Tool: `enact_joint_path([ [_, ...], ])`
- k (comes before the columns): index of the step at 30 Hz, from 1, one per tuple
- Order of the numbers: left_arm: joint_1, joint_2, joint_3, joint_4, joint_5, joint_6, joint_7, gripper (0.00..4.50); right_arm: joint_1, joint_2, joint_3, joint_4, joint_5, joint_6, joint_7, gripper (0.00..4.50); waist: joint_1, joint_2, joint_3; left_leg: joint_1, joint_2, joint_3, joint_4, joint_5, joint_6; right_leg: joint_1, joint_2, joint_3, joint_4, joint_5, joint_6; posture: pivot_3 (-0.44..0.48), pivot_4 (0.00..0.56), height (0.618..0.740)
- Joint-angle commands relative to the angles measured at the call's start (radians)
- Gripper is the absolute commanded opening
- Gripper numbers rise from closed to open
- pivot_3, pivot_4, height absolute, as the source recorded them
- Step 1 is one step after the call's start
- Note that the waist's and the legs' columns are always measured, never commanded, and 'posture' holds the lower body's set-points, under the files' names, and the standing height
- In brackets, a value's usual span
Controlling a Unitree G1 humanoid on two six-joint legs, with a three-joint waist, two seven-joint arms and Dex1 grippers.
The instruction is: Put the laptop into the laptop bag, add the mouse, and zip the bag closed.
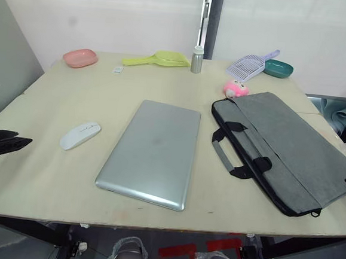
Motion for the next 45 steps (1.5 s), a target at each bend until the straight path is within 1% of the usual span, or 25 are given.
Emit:
enact_joint_path([
  [1,0.000,0.010,0.012,-0.016,-0.010,-0.007,-0.007,4.47,-0.016,0.000,-0.009,-0.002,0.017,-0.008,0.002,4.50,0.000,0.000,0.000,0.000,0.000,0.000,0.000,0.000,0.000,0.000,0.000,0.000,0.000,0.000,0.000,0.000,0.150,0.740],
  [5,0.013,0.003,0.021,-0.018,-0.008,-0.019,-0.003,4.47,-0.025,-0.006,0.002,0.024,0.009,-0.021,0.011,4.50,0.000,0.000,0.000,0.000,0.000,0.000,0.000,0.000,0.000,0.000,0.000,0.000,0.000,0.000,0.000,0.000,0.150,0.740],
  [15,0.015,0.022,0.017,0.017,0.003,-0.036,-0.015,4.47,-0.021,-0.013,0.003,0.065,-0.007,-0.046,0.017,4.50,0.000,0.000,0.000,0.000,0.000,0.000,0.000,0.000,0.000,0.000,0.000,0.000,0.000,0.000,0.000,0.000,0.150,0.740],
  [22,-0.001,0.023,0.013,0.027,0.010,-0.050,-0.021,4.47,-0.029,-0.001,0.015,0.055,0.002,-0.047,0.012,4.50,0.000,0.000,0.000,0.000,0.000,0.000,0.001,0.000,0.000,0.000,0.000,0.000,0.000,0.000,0.000,0.000,0.150,0.740],
  [28,-0.034,0.001,-0.010,-0.020,0.002,-0.043,-0.014,4.47,-0.060,0.023,0.040,0.014,0.029,-0.027,-0.016,4.50,0.001,0.000,0.000,0.000,0.000,0.000,0.001,0.000,0.000,0.000,0.000,0.000,0.001,0.000,0.000,0.000,0.150,0.740],
  [32,-0.118,-0.051,-0.009,-0.091,-0.042,0.007,0.025,4.47,-0.107,0.046,0.069,-0.091,0.082,0.032,-0.050,4.50,0.004,0.000,0.000,0.000,0.000,0.000,0.002,0.000,0.000,0.000,0.000,0.000,0.004,0.000,0.000,0.000,0.150,0.740],
  [35,-0.143,-0.113,-0.019,-0.188,-0.085,0.072,0.049,4.47,-0.141,0.060,0.118,-0.178,0.104,0.066,-0.095,4.50,0.005,0.001,0.000,0.001,0.000,-0.001,0.005,0.000,0.000,0.000,0.000,0.000,0.006,0.000,0.000,0.000,0.150,0.740],
  [37,-0.162,-0.157,-0.042,-0.223,-0.095,0.086,0.063,4.47,-0.202,0.086,0.166,-0.235,0.138,0.094,-0.146,4.50,0.004,0.001,-0.001,0.000,0.000,-0.001,0.005,0.000,0.000,0.000,0.000,0.001,0.006,0.000,0.000,0.000,0.150,0.740],
  [39,-0.187,-0.196,-0.076,-0.235,-0.092,0.072,0.058,4.47,-0.292,0.127,0.234,-0.283,0.157,0.118,-0.226,4.50,-0.002,0.001,-0.001,0.000,0.000,-0.001,0.006,0.000,0.000,0.000,0.000,0.001,0.007,0.000,0.000,0.000,0.150,0.740],
  [40,-0.225,-0.211,-0.104,-0.212,-0.083,0.103,0.071,4.50,-0.341,0.152,0.275,-0.302,0.163,0.134,-0.267,3.99,-0.003,0.001,-0.001,0.001,0.000,-0.001,0.006,0.001,0.000,0.000,0.000,0.001,0.008,0.000,0.000,0.000,0.150,0.740],
  [41,-0.282,-0.227,-0.134,-0.175,-0.078,0.164,0.090,4.50,-0.381,0.177,0.322,-0.327,0.160,0.139,-0.298,3.73,-0.001,0.001,-0.001,0.001,0.000,-0.001,0.007,0.001,0.001,0.000,0.000,0.001,0.009,0.000,0.000,0.000,0.150,0.740],
  [43,-0.399,-0.260,-0.176,-0.093,-0.065,0.265,0.145,4.50,-0.449,0.226,0.430,-0.380,0.151,0.146,-0.344,3.00,0.003,0.001,-0.001,0.000,0.000,-0.002,0.009,0.002,0.000,-0.001,0.000,0.001,0.013,0.000,0.000,0.000,0.150,0.740],
  [45,-0.482,-0.287,-0.227,-0.048,-0.057,0.358,0.156,4.50,-0.498,0.257,0.516,-0.415,0.141,0.149,-0.370,2.31,0.007,0.001,0.000,0.000,0.000,-0.004,0.009,0.003,-0.001,-0.002,0.001,0.000,0.016,0.000,0.000,0.000,0.150,0.740],
])
